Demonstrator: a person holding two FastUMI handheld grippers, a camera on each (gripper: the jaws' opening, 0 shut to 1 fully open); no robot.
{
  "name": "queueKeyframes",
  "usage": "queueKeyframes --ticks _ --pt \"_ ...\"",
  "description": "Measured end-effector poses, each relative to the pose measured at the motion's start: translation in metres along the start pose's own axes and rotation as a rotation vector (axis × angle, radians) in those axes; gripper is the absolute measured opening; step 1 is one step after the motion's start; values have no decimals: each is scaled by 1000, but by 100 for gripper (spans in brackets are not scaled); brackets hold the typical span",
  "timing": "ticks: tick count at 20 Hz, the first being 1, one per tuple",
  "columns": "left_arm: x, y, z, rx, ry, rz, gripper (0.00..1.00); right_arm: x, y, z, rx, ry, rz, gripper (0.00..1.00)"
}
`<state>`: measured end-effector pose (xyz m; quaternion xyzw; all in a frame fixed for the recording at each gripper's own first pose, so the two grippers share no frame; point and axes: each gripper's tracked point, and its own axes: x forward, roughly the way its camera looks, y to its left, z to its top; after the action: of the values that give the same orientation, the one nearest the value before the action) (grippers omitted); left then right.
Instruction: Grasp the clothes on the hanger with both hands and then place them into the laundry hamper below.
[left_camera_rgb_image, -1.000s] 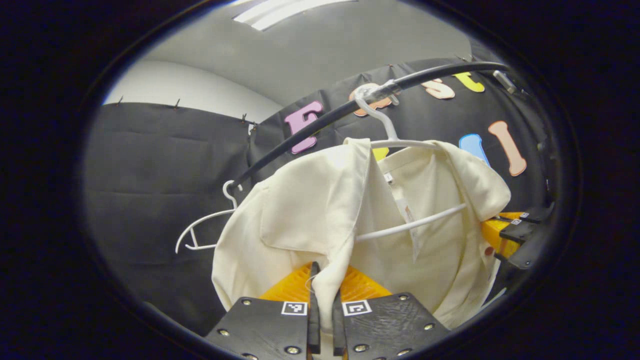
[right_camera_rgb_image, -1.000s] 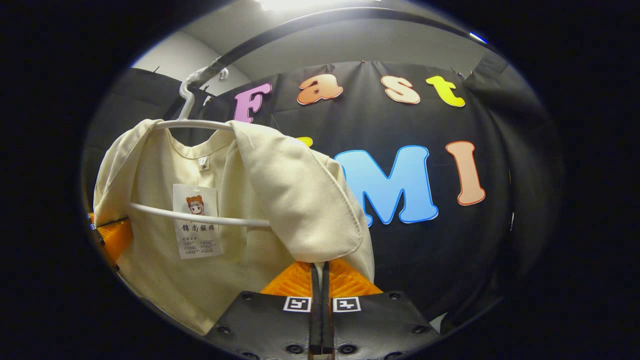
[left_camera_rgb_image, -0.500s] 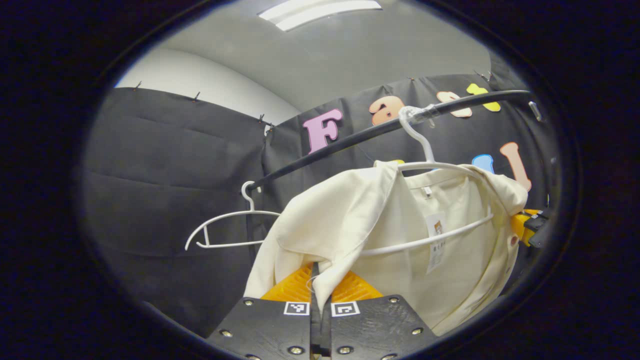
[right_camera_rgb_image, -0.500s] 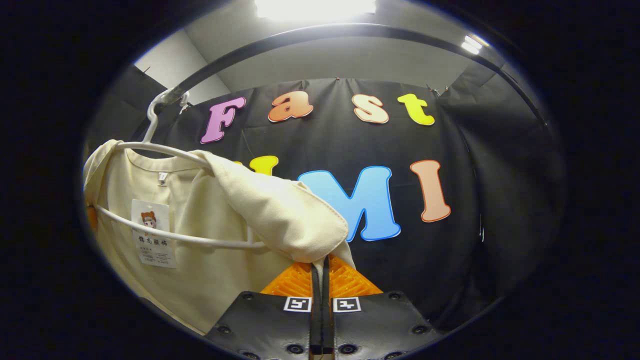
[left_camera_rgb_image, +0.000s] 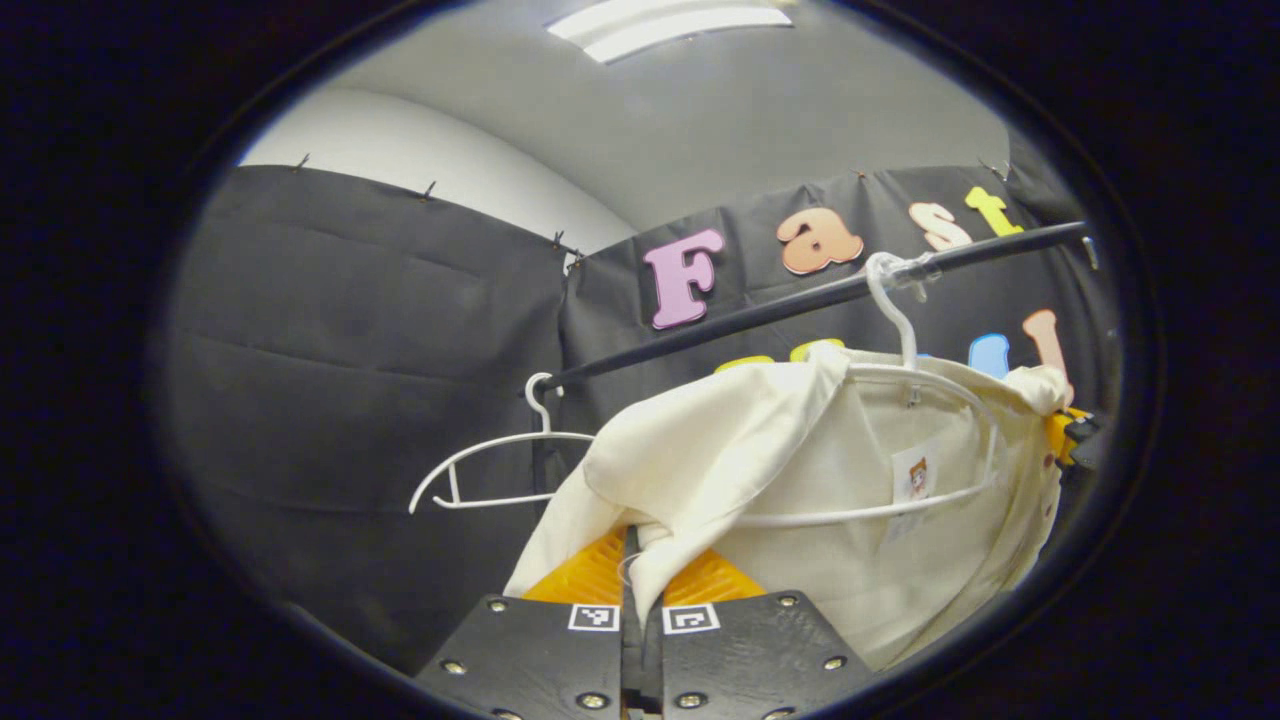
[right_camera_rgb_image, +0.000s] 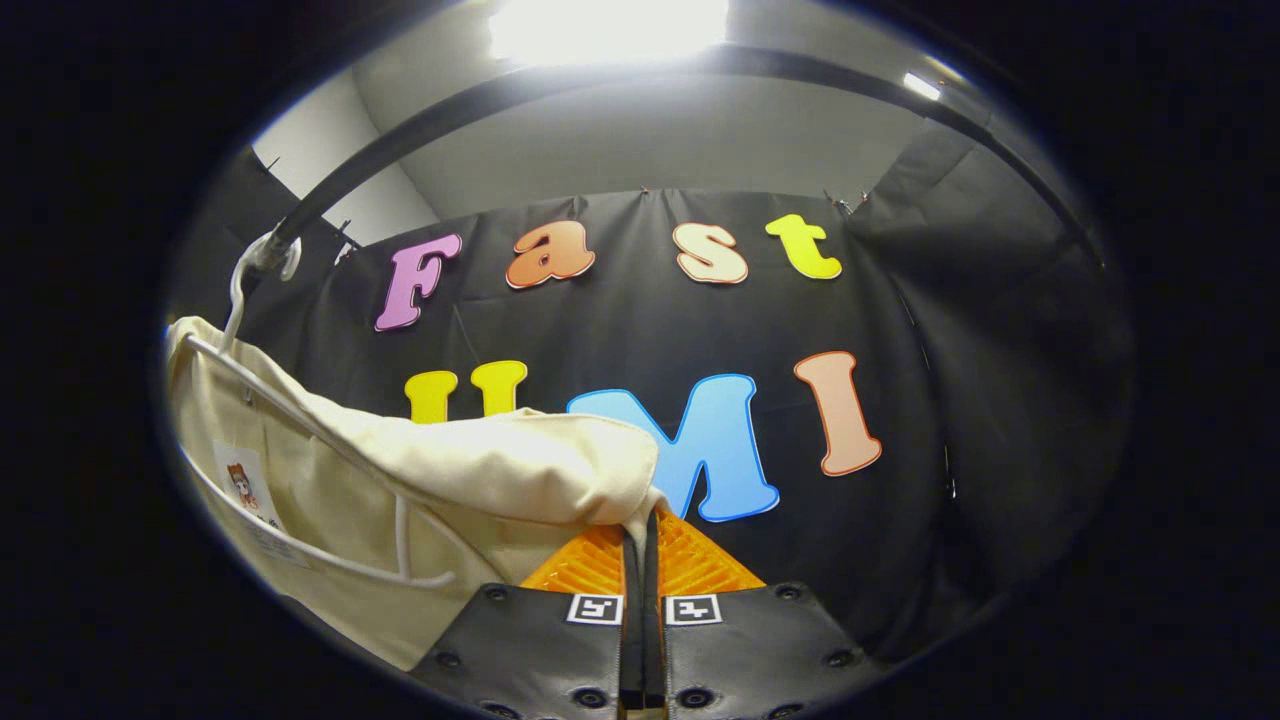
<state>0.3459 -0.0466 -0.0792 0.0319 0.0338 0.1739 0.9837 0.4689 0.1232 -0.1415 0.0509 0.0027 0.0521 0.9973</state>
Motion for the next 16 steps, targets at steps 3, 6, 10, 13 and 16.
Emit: queueKeyframes --ticks 3,6,10,13,16 --pt "-19 1 3 -3 19 -32 1 3 2 5 5 -24 3 0" --pt "-34 14 6 12 33 -23 0 -11 15 9 -10 -24 17 1" --pt "-64 20 9 23 62 -94 2 -11 23 8 -10 -23 39 0" --pt "-82 23 10 19 83 -151 1 -11 27 4 -20 -14 50 1" --pt "-111 24 38 31 19 -225 2 -12 29 -1 -28 2 54 1"
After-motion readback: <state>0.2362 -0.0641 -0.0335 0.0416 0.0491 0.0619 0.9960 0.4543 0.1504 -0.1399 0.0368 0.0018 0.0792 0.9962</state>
